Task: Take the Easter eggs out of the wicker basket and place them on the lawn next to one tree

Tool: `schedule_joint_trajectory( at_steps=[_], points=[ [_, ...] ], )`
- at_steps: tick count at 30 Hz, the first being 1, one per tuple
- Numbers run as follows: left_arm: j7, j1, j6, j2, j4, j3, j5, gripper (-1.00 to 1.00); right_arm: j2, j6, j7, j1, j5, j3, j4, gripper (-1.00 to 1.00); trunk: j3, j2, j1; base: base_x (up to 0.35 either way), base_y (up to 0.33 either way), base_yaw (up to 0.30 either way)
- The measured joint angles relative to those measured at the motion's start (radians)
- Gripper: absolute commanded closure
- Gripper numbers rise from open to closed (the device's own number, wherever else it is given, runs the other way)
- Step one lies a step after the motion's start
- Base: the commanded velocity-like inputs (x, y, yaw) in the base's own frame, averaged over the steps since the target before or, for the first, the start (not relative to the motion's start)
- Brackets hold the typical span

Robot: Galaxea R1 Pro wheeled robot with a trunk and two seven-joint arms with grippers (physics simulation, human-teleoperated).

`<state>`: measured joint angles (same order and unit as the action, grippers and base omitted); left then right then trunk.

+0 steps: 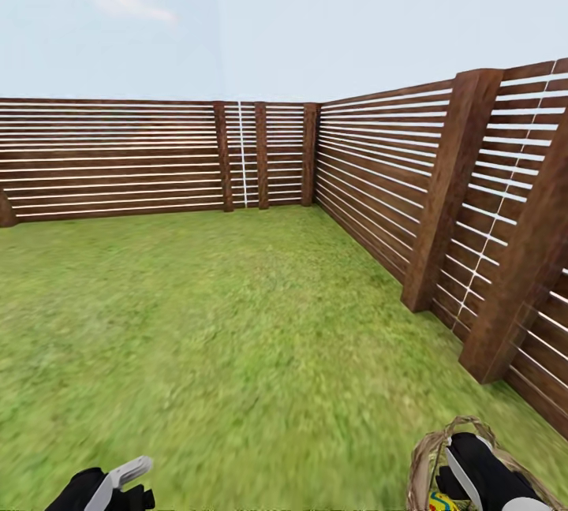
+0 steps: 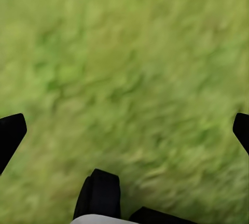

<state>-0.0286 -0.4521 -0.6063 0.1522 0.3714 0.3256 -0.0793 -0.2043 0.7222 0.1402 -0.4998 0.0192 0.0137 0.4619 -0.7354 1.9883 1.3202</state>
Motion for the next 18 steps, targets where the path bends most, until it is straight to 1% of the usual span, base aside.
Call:
schedule_joint_trajectory(
  at_steps=[5, 18],
  points=[
    [0.0, 0.0, 0.0, -0.008, 0.0, 0.0, 0.0, -1.0, 0.0, 0.0, 0.001, 0.0, 0.0, 0.0, 0.0, -1.0, -0.016, 0.035, 0.019, 0.0, 0.0, 0.0],
    [0.001, 0.0, 0.0, -0.011, 0.0, 0.0, 0.0, -1.0, 0.002, 0.0, 0.001, 0.0, 0.002, -0.001, 0.0, -1.0, -0.056, 0.126, 0.069, 0.0, 0.0, 0.0]
  ],
)
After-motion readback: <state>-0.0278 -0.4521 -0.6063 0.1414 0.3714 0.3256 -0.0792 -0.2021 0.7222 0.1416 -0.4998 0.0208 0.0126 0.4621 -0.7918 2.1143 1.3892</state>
